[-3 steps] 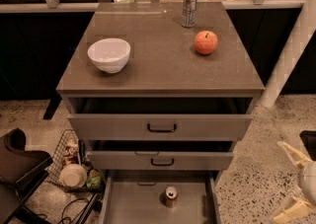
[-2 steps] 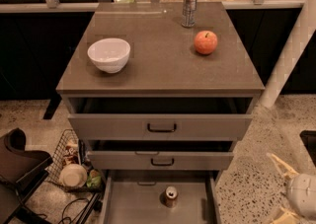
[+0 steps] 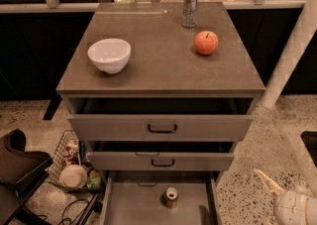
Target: Pick orange can from bottom drawer and place on counter
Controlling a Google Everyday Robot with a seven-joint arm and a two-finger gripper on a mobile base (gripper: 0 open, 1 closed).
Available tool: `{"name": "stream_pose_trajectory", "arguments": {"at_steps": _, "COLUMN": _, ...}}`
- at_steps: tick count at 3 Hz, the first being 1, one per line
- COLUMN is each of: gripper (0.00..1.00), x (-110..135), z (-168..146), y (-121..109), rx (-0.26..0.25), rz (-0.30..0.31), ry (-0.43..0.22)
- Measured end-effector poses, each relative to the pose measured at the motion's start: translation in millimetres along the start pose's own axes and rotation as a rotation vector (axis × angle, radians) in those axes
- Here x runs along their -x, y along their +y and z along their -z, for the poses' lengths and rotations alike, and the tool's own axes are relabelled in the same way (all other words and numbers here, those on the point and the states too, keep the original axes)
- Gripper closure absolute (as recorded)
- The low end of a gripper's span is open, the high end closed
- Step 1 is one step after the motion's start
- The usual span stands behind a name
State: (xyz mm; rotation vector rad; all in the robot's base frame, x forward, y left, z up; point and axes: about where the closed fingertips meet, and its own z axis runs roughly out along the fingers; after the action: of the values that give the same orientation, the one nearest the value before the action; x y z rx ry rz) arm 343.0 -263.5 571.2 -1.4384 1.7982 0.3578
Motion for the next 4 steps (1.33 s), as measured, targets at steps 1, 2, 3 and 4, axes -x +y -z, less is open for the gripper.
{"name": "stream_pose_trajectory", "arguments": {"at_steps": 1, "gripper": 0.00, "x": -9.9, "z": -16.6, "y": -0.3, "rx": -0.016, "rz": -0.010, "ry": -0.032}}
{"name": "stream_pose_trajectory", "arguments": {"at_steps": 2, "gripper": 0.00, "x": -41.0, "z": -50.7, "y": -0.3, "rx": -0.049, "rz": -0.027, "ry": -0.075}}
{"name": "stream_pose_trajectory", "arguments": {"at_steps": 3, "gripper": 0.00, "x": -86.5, "z": -95.2, "y": 10.7, "rx": -0.058, "rz": -0.066, "ry": -0.129}}
{"name": "stream_pose_trajectory", "arguments": {"at_steps": 4, "gripper": 0.00, "x": -107.8, "z": -126.7, "y": 16.8, "rx": -0.037, "rz": -0.093, "ry": -0.168}}
